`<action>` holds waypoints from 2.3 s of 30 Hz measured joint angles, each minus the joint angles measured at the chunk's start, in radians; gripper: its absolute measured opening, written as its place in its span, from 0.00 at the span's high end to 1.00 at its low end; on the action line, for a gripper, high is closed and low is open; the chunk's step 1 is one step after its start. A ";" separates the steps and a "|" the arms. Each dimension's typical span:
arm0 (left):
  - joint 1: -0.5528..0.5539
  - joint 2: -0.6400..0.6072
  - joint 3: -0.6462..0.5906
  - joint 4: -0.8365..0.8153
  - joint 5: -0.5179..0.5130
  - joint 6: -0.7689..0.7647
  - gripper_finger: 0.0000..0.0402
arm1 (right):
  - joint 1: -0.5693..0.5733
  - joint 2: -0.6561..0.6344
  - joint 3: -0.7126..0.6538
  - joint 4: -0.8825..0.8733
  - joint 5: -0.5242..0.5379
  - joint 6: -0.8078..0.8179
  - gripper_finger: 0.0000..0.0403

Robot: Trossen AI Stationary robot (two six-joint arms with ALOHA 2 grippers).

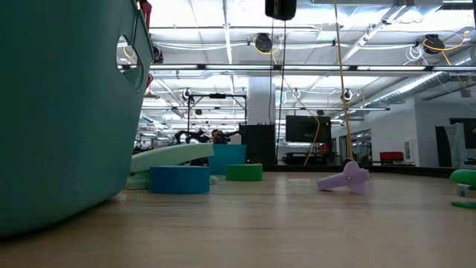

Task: Pick and place Stapler, Stapler remover, tape
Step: Put the right green stapler into the green bin

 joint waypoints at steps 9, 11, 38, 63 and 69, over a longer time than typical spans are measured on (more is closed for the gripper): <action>0.095 0.010 0.000 0.101 0.262 0.032 0.85 | 0.020 0.000 0.000 -0.079 -0.098 -0.098 0.71; 0.120 0.010 0.000 0.138 0.329 0.035 0.85 | 0.024 0.000 0.000 -0.098 -0.099 -0.099 0.71; 0.266 0.116 -0.001 0.325 0.573 0.045 0.85 | 0.044 0.000 0.000 -0.111 -0.089 -0.116 0.47; 0.307 0.123 -0.001 0.367 0.613 0.058 0.85 | 0.039 0.000 0.000 -0.110 -0.037 -0.102 0.54; 0.307 0.123 -0.001 0.363 0.616 0.064 0.85 | 0.036 0.000 0.000 -0.111 -0.036 -0.097 0.64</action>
